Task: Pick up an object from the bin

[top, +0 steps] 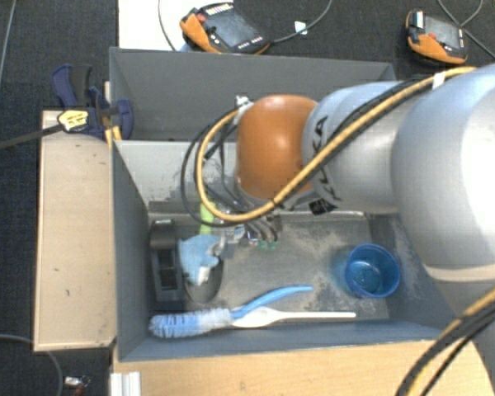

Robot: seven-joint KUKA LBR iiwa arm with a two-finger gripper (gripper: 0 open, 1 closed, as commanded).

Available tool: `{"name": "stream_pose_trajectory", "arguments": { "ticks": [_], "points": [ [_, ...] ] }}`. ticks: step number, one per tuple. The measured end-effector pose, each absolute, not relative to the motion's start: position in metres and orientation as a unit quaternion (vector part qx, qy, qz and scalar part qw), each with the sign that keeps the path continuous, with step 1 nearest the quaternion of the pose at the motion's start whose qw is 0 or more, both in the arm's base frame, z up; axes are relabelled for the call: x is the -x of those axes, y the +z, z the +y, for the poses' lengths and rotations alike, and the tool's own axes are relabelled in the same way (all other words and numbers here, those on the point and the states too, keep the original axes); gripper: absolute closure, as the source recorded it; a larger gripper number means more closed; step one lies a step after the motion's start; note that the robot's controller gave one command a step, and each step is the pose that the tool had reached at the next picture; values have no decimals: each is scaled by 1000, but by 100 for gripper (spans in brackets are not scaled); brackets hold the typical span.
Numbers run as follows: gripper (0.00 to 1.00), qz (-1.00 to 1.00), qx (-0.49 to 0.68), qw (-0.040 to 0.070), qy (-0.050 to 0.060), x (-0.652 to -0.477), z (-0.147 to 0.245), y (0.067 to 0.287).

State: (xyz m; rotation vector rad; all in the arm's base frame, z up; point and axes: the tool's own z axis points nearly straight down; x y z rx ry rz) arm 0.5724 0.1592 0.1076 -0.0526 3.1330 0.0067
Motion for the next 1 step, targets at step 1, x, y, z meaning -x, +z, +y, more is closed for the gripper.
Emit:
{"name": "stream_pose_trajectory", "arguments": {
  "ticks": [1],
  "points": [
    [100,1000,27,7,1,-574,165,105]
  ]
}}
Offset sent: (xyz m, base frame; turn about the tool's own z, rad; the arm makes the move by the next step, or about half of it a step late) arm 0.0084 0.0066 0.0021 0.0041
